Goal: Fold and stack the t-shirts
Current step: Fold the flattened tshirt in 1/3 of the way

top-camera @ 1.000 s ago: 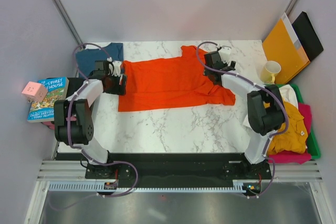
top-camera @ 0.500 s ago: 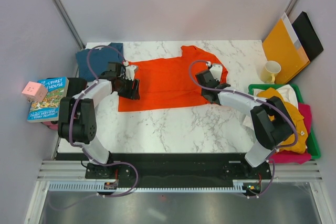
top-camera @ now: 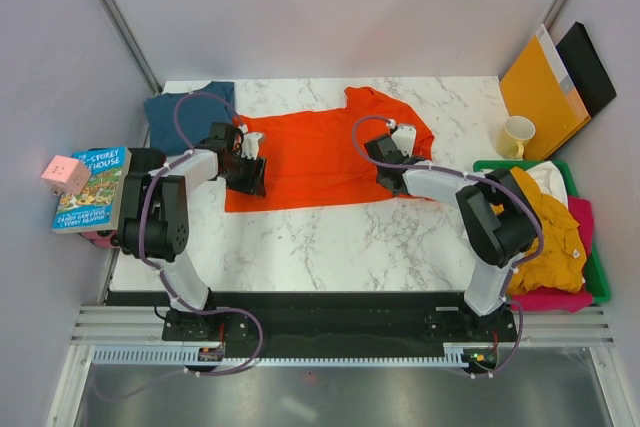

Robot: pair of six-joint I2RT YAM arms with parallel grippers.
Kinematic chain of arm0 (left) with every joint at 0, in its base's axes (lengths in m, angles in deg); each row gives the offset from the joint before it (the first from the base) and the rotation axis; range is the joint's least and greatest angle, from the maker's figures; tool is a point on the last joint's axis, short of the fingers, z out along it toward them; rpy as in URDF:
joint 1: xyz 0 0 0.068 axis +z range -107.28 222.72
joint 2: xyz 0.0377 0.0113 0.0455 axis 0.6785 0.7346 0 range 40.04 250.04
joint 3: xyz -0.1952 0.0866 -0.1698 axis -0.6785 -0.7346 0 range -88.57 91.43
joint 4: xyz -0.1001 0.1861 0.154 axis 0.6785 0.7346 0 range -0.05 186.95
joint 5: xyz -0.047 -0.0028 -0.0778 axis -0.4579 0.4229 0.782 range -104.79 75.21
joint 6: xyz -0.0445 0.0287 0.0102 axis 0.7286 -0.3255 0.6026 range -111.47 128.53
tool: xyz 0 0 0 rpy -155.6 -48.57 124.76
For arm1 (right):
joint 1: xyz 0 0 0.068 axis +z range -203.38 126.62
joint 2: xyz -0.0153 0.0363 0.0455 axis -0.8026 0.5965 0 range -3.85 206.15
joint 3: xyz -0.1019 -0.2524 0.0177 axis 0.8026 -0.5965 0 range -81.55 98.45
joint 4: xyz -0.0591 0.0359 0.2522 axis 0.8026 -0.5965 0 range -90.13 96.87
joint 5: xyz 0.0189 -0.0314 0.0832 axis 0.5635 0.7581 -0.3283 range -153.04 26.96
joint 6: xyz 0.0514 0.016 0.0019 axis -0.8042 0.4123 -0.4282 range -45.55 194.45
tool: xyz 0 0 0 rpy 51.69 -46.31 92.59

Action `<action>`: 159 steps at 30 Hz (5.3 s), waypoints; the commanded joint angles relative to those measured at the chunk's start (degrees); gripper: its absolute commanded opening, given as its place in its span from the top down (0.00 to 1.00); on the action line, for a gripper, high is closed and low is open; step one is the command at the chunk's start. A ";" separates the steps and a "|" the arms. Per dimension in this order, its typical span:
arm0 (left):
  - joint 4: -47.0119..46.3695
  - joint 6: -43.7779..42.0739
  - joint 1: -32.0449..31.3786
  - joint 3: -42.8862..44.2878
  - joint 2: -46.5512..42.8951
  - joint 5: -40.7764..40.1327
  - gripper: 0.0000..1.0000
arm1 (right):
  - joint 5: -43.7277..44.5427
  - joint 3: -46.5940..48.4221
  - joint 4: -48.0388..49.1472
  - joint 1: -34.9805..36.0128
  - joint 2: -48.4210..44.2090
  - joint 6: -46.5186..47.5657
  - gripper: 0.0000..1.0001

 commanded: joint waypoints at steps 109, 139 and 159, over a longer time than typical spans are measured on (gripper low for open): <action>2.50 -2.85 1.39 -6.12 -4.72 -7.80 0.43 | 1.19 -15.61 -12.82 -8.55 -10.39 -21.29 0.65; 8.31 -1.01 4.02 2.93 -11.16 3.19 0.43 | 4.00 -2.61 -14.14 -2.93 -16.22 -4.34 0.73; 10.24 -8.91 4.02 1.36 0.38 -5.33 0.67 | 1.55 -5.58 -12.03 -3.02 -1.96 -10.12 1.00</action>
